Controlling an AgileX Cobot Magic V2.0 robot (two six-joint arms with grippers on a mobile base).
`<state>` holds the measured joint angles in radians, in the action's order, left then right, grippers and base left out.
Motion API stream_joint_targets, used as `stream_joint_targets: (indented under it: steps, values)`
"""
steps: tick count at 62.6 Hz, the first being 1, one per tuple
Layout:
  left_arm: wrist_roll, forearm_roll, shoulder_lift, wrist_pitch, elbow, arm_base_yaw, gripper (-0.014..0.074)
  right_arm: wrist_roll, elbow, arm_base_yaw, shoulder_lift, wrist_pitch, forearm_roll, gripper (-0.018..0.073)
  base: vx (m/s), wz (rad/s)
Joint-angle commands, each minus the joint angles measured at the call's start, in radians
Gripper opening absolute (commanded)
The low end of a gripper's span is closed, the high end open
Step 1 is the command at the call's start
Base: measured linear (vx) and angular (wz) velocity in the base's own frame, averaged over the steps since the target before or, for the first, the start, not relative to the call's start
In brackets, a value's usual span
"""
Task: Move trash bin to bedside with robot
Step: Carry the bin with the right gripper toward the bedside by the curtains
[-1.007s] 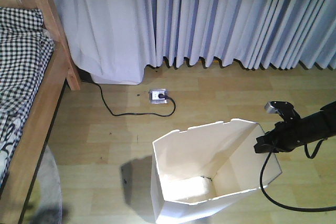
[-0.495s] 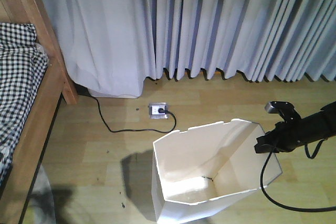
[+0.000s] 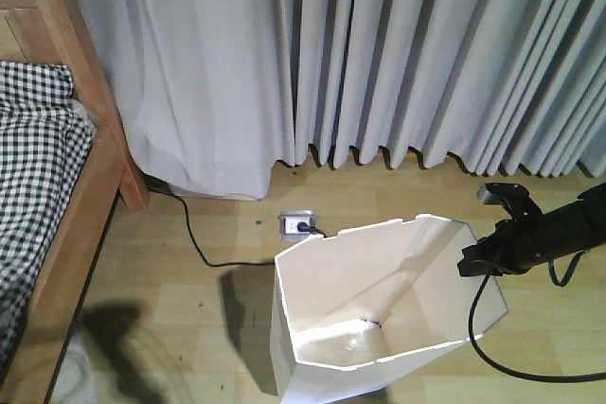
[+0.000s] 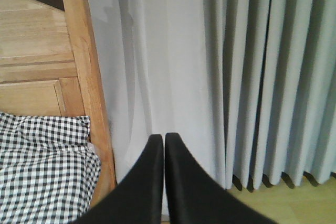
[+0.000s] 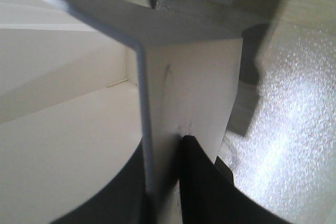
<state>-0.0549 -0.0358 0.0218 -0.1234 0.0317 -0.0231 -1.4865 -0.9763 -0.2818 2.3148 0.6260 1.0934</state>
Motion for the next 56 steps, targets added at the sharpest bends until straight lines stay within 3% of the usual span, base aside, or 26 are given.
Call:
stream_joint_targets:
  steps: [1,56]
  values:
    - [-0.004,0.002,0.005,0.073,-0.024,0.0,-0.0006,0.012,-0.01,-0.005,-0.072,0.197,0.066,-0.0002,0.21,0.04]
    - [-0.004,0.002,0.005,0.073,-0.024,0.0,-0.0006,0.012,-0.01,-0.005,-0.072,0.197,0.066,-0.0002,0.16,0.02]
